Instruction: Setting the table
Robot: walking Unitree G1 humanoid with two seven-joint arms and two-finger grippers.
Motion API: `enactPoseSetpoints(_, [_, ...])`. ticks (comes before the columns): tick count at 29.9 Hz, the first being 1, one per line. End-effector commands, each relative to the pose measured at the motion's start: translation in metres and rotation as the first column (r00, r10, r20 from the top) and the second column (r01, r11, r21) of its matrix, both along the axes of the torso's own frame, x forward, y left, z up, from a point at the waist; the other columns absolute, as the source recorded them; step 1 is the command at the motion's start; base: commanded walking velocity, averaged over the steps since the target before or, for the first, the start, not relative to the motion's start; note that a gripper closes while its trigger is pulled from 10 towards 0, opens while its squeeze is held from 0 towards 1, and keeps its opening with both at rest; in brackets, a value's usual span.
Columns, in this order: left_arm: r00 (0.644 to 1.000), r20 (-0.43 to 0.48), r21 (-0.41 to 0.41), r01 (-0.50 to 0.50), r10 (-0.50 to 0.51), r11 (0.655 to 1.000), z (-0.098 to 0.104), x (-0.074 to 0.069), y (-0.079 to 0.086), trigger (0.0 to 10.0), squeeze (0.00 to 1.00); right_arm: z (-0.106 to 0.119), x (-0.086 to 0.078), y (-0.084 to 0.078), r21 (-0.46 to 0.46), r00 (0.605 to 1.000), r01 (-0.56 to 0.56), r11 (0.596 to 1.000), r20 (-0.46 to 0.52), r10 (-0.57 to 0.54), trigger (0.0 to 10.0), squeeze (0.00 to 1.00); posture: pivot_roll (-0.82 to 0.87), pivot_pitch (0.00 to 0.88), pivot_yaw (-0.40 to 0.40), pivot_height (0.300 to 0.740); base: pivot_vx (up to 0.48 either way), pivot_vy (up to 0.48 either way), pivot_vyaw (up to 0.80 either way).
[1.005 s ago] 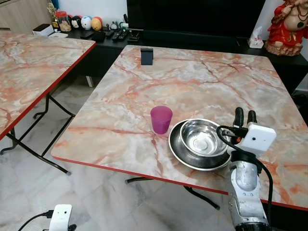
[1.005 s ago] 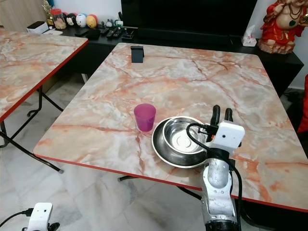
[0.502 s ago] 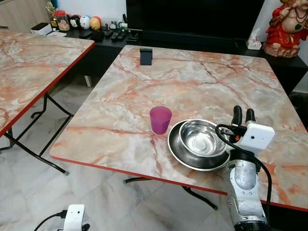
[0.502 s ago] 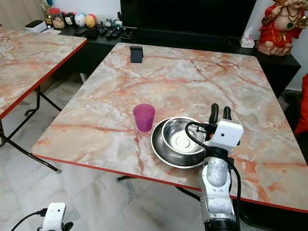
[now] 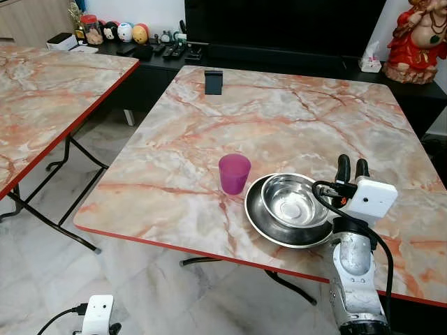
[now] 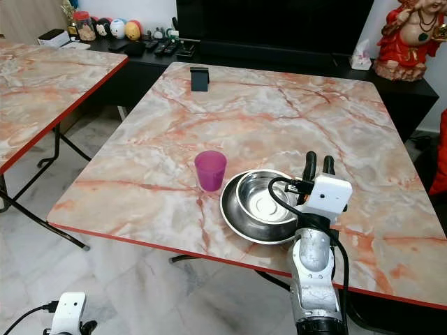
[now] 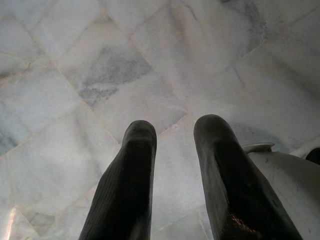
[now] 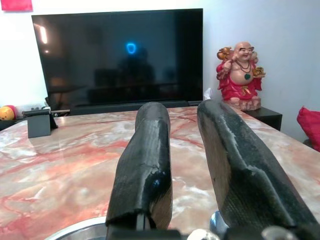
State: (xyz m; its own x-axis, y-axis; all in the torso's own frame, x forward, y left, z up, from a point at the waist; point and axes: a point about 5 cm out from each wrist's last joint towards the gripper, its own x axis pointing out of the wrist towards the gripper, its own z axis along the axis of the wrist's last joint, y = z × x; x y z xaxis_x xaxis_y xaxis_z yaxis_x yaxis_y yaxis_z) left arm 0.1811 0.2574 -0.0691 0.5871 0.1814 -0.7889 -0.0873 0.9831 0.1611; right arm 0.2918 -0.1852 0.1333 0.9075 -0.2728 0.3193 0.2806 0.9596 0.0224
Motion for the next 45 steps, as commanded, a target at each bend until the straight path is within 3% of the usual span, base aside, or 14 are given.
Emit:
enactPoseSetpoints(1, [1.000,0.000,-0.001,-0.004,0.004,1.000,0.001,0.001,0.001,10.0,0.00,0.001,0.002,0.000,0.015,1.000,0.002,1.000,0.002,-0.002,10.0,0.00,0.11,0.000,-0.018,0.740,0.000,0.480,0.00])
enactPoseSetpoints(15, [1.000,0.002,-0.021,0.017,-0.017,1.000,-0.003,0.006,-0.018,10.0,0.00,0.004,0.005,-0.002,0.009,1.000,-0.006,1.000,0.009,0.006,10.0,0.00,0.10,0.000,-0.023,0.740,0.000,0.480,0.00])
enactPoseSetpoints(29, [1.000,-0.015,-0.011,0.014,-0.014,1.000,-0.005,-0.004,-0.010,10.0,0.00,0.003,0.008,0.003,0.011,0.999,-0.033,0.999,0.010,0.032,10.0,0.00,0.10,0.000,-0.026,0.740,0.000,0.480,0.00])
enactPoseSetpoints(45, [1.000,-0.015,-0.014,0.009,-0.009,1.000,-0.005,-0.003,-0.010,10.0,0.00,0.002,0.009,0.007,0.015,0.999,-0.045,0.999,0.008,0.045,10.0,0.00,0.10,0.000,-0.026,0.740,0.000,0.480,0.00])
